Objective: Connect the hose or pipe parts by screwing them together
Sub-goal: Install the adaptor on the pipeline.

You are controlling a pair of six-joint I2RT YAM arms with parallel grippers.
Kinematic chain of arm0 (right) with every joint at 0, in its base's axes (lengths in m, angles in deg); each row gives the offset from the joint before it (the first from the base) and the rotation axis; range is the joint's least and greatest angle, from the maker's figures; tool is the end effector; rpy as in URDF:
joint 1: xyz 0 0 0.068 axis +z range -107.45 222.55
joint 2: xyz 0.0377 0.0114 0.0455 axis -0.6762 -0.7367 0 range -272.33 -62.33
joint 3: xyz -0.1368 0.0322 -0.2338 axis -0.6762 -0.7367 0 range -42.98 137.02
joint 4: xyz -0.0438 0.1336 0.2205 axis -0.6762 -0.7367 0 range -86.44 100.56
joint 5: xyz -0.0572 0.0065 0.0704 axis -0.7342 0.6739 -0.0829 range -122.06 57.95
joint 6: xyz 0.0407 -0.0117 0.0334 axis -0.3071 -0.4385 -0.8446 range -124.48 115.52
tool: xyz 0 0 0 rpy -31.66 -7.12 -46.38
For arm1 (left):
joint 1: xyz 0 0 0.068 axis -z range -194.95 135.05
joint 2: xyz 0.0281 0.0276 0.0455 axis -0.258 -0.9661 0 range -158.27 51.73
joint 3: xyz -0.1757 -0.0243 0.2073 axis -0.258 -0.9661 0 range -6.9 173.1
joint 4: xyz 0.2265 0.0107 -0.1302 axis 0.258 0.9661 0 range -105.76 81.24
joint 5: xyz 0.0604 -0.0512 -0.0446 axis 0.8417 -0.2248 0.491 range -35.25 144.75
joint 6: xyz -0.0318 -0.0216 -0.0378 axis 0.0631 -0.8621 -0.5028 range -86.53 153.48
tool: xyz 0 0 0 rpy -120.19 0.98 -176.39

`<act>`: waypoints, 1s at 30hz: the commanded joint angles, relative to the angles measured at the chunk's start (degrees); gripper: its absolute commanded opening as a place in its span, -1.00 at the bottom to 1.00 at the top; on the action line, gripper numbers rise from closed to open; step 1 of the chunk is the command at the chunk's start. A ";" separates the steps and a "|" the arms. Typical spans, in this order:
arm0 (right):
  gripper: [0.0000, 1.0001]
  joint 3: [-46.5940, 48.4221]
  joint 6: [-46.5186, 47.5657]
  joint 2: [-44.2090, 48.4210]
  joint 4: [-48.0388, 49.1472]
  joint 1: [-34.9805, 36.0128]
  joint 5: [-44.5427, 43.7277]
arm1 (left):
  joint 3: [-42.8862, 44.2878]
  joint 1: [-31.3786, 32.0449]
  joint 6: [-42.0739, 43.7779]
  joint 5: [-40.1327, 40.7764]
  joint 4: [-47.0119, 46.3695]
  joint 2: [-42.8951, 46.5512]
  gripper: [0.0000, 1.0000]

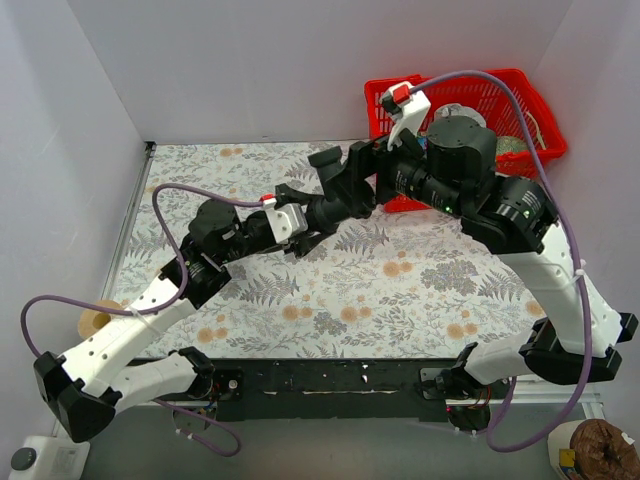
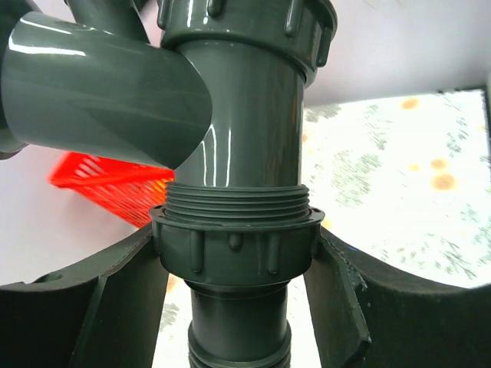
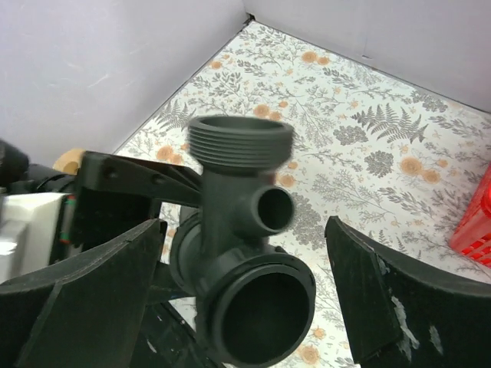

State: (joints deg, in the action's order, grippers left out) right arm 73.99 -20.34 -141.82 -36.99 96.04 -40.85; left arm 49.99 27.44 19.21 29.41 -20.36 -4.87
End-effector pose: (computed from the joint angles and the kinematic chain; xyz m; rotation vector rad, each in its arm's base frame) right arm 0.1455 0.1875 0.5507 -0.4711 1.7423 0.7449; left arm 0.1561 -0.1631 0.4042 0.7467 1.4149 -1.1105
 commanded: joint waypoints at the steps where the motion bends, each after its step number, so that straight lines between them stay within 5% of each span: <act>1: 0.91 -1.04 3.98 4.16 2.02 -0.15 -0.43 | 3.58 0.15 -1.73 -6.21 10.04 -2.11 -1.00; 8: 0.94 -3.92 10.31 8.46 6.83 -0.15 4.56 | 4.99 0.06 -2.79 -9.63 14.09 -3.52 -1.00; 11: 0.15 -6.22 14.87 9.35 10.19 -0.23 11.77 | 5.78 0.06 -2.96 -13.40 14.71 -3.34 -1.00; 12: -0.55 -5.96 15.59 8.30 10.02 -0.32 13.53 | 6.31 0.06 -2.96 -14.55 15.06 -2.99 -1.00; 14: -0.89 -5.26 18.29 6.80 8.97 -0.67 14.94 | 6.92 0.06 -2.61 -17.00 15.32 -2.64 -1.00; 20: -0.92 -4.47 22.27 4.08 10.54 -3.47 30.21 | 9.65 0.06 -1.03 -21.49 19.27 -1.85 -1.00; 30: -0.97 -1.56 22.27 -0.24 5.89 -10.25 36.13 | 10.79 0.06 -1.20 -22.47 18.58 0.35 -1.00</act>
State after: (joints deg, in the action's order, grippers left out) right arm 71.04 0.79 -142.17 -30.13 87.50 -8.74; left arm 57.90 27.44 17.66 8.40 0.18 -7.19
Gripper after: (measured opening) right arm 0.021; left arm 0.608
